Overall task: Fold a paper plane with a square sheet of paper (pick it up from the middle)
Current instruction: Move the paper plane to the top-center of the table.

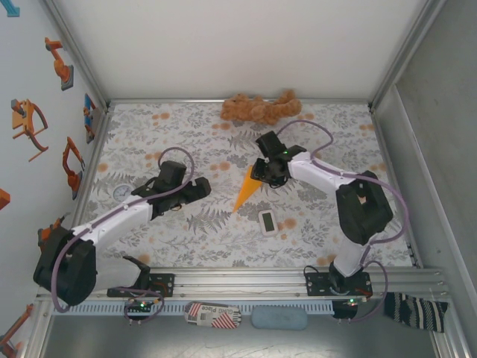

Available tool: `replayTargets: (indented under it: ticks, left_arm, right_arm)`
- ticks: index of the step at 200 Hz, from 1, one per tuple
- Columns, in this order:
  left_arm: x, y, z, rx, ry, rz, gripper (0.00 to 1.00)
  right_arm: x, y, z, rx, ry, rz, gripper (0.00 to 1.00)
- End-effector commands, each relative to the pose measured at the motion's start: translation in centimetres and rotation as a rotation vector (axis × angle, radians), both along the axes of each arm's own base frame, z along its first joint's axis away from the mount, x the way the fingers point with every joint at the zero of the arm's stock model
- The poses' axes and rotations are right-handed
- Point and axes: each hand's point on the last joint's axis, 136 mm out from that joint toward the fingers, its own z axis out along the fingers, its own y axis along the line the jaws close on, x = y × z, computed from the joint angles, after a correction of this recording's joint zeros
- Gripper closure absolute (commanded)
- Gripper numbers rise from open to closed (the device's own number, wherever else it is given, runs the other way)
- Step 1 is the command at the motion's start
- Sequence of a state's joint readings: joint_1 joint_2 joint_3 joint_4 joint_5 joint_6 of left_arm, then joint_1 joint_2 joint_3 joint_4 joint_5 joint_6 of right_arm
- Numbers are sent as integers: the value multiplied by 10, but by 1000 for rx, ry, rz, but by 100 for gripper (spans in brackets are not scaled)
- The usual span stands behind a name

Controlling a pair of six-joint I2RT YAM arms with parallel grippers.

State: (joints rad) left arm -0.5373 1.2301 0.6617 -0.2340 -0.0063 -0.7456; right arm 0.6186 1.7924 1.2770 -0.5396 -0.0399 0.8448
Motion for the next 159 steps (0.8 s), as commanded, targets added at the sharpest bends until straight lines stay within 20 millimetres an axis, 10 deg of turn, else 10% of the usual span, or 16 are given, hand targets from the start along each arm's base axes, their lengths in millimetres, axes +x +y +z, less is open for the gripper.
replayTargets:
  ticks: [1, 159]
  left_arm:
    - [-7, 23, -7, 61, 9, 31, 3]
    - [-6, 18, -24, 42, 75, -12, 0]
  right_arm:
    - [3, -1, -8, -122, 10, -84, 56]
    - [-24, -3, -33, -262, 122, -308, 71]
